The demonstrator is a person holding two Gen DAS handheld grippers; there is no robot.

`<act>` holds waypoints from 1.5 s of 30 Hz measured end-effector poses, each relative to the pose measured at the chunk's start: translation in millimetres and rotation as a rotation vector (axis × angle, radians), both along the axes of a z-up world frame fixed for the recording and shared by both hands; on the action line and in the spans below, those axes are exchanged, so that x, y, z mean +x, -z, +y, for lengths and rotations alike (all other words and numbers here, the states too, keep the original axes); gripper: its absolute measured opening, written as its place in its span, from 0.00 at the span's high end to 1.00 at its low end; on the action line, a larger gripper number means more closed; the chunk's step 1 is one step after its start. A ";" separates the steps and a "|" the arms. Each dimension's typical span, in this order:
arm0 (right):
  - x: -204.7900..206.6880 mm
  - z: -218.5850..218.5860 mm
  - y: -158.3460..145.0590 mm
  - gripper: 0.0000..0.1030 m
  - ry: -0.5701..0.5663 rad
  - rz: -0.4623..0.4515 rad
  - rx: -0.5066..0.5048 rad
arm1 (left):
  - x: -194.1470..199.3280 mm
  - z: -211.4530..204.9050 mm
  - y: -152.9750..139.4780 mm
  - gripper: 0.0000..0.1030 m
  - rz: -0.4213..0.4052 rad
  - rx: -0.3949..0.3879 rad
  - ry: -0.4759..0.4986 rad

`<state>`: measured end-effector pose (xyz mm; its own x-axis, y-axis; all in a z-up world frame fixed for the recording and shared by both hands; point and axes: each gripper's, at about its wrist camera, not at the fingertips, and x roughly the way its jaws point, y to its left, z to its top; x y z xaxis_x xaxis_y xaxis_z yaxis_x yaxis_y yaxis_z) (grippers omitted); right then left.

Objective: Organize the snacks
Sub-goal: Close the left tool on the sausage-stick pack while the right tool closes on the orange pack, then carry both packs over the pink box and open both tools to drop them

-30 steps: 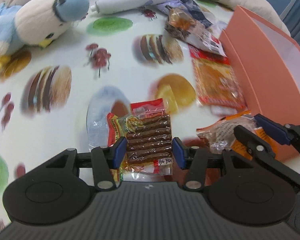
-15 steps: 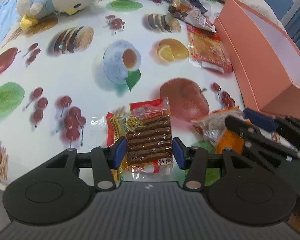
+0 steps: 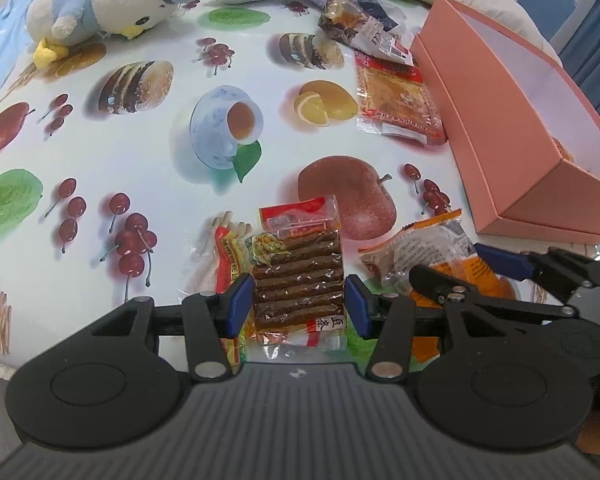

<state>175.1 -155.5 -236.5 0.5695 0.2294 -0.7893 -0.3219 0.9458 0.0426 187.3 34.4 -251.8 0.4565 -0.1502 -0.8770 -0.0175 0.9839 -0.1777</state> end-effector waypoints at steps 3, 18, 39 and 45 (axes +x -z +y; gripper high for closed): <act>3.5 -6.1 3.8 0.44 0.017 0.030 0.041 | -1.7 -0.4 -1.2 0.46 -0.005 0.004 0.001; -0.9 -39.3 -46.5 0.54 0.098 -0.036 0.109 | -3.9 -5.1 -40.7 0.46 -0.051 -0.072 -0.036; -37.7 -86.1 -136.0 0.54 0.177 -0.219 0.164 | -17.0 -56.3 -117.0 0.46 -0.182 -0.096 0.050; -35.8 -107.7 -145.7 0.54 0.221 -0.242 0.167 | -9.8 -80.4 -134.1 0.46 -0.229 -0.122 0.093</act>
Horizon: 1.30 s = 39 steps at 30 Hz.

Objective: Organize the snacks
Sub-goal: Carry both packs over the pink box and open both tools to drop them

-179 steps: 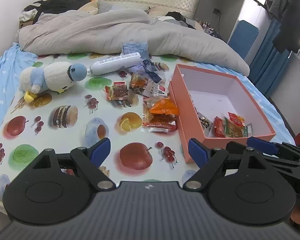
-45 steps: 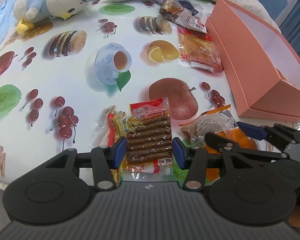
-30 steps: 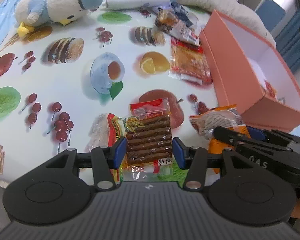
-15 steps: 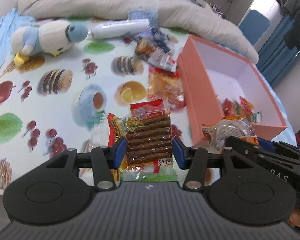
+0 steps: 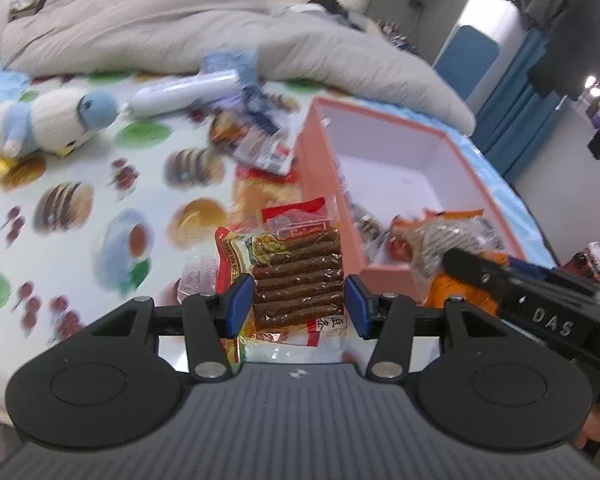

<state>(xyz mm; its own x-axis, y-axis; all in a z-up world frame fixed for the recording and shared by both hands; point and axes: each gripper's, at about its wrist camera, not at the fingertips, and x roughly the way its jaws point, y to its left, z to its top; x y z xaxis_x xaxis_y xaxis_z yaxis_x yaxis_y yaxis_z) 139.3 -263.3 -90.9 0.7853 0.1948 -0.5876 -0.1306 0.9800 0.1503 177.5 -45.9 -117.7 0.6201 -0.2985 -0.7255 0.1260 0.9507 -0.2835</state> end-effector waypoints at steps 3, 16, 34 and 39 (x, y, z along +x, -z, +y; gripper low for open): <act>2.0 -8.4 -4.6 0.54 0.020 -0.013 -0.010 | 9.9 -14.2 -5.1 0.46 -0.018 -0.015 0.028; 33.7 -55.7 -5.8 0.54 0.159 -0.029 0.009 | 70.6 -80.3 -18.9 0.46 -0.033 -0.001 0.214; 119.5 -122.8 27.0 0.54 0.241 0.033 0.039 | 183.1 -176.8 14.0 0.46 0.022 0.091 0.373; 135.1 -131.7 41.1 0.54 0.237 0.082 0.024 | 202.0 -186.5 32.3 0.46 0.055 0.103 0.384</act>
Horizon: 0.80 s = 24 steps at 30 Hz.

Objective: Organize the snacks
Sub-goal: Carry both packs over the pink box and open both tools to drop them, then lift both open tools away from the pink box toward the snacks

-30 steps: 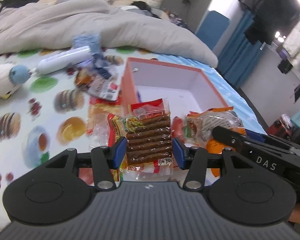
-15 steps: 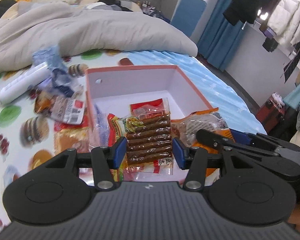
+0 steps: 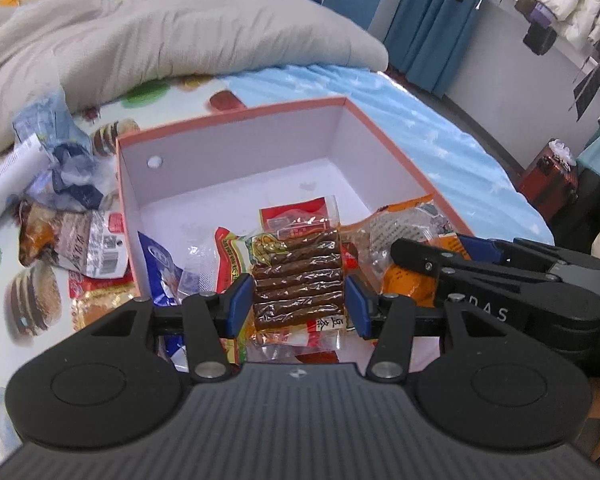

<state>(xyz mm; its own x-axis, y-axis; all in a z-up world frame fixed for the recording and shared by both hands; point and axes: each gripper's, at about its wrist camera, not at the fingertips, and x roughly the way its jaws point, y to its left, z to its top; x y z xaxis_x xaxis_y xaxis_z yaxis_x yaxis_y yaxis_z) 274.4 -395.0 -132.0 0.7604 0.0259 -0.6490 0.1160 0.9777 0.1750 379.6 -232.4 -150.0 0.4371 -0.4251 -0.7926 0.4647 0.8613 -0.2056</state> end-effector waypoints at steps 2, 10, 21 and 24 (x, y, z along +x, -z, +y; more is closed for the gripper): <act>2.9 -2.3 6.1 0.54 -0.011 0.016 0.009 | 3.3 1.3 5.7 0.45 0.015 -0.007 -0.013; 12.0 -8.2 13.1 0.39 0.006 0.041 0.022 | 2.3 -0.2 9.1 0.36 -0.001 0.024 -0.010; -20.5 -4.8 -14.2 0.36 0.011 -0.023 0.040 | -31.8 15.1 -30.6 0.35 -0.071 -0.001 -0.036; -37.0 1.4 -22.8 0.36 0.007 -0.042 0.032 | -49.1 24.7 -45.8 0.35 -0.098 -0.008 -0.045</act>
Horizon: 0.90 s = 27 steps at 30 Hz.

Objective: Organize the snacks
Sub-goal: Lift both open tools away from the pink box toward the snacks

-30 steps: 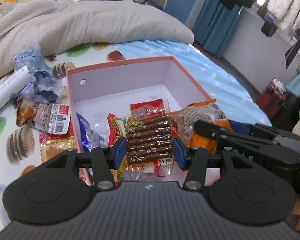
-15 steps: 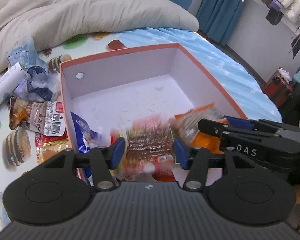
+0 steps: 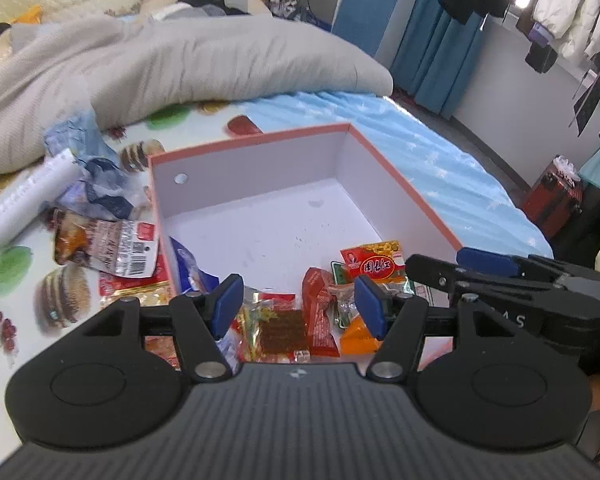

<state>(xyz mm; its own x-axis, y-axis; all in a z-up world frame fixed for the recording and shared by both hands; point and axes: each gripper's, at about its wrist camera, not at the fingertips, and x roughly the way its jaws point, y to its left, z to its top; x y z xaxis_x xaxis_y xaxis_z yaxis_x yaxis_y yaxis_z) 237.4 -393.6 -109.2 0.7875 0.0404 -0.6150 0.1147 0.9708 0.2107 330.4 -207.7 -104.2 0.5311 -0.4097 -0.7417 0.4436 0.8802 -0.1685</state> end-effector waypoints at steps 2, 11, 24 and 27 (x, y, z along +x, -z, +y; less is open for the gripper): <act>-10.9 3.1 -4.9 0.36 0.000 -0.011 0.005 | -11.6 7.7 -11.2 0.35 -0.023 -0.005 -0.004; -61.9 25.2 -27.7 0.36 -0.017 -0.074 0.005 | -75.0 43.6 -40.4 0.35 -0.077 -0.019 -0.042; -118.0 61.9 -32.1 0.36 -0.086 -0.117 -0.007 | -152.4 92.8 -56.6 0.35 -0.107 -0.036 -0.125; -125.3 72.4 -32.4 0.36 -0.114 -0.127 -0.009 | -167.0 106.3 -60.1 0.35 -0.117 -0.044 -0.147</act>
<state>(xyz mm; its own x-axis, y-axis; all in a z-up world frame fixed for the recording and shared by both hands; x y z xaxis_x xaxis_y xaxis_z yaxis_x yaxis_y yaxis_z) 112.0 -321.3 -76.8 0.8495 0.1293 -0.5114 -0.0235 0.9778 0.2081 163.5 -101.4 -44.1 0.6692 -0.3524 -0.6542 0.3299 0.9298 -0.1634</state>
